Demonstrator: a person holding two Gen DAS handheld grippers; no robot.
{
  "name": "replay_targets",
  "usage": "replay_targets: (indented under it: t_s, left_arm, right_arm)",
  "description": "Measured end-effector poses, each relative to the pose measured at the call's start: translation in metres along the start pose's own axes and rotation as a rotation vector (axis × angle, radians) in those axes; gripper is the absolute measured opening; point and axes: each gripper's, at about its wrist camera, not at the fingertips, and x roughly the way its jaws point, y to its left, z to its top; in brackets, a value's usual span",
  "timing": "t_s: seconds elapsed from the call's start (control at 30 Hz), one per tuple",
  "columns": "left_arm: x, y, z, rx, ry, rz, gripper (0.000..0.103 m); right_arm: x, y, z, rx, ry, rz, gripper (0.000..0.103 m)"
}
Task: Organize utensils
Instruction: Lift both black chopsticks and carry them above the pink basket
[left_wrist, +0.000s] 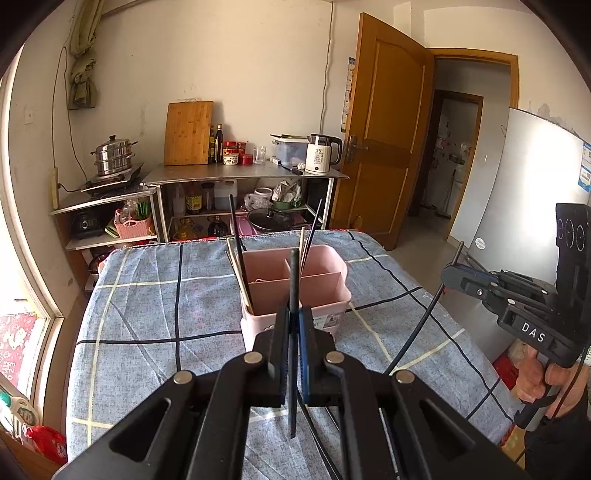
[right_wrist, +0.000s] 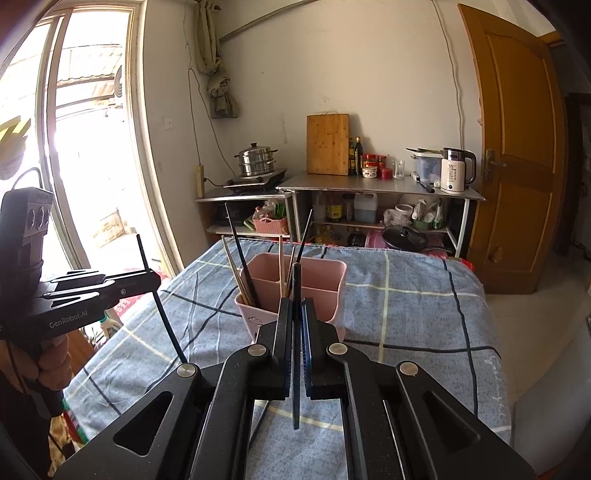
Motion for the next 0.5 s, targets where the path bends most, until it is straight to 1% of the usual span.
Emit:
replay_targets:
  t_s: [0.27,0.37,0.5]
  left_arm:
    - [0.002,0.004,0.011,-0.008,0.008,-0.011,0.005]
    - [0.0,0.005,0.024,-0.012,-0.003,-0.017,0.005]
    - [-0.005,0.006,0.049,-0.011,-0.039,-0.02,0.005]
  right_arm:
    - [0.004,0.007,0.012,-0.017,-0.009,0.015,0.004]
    - [0.004,0.01,0.023,-0.017,-0.031,0.029,0.004]
    - [0.005,0.015,0.046,-0.025,-0.072,0.041,0.004]
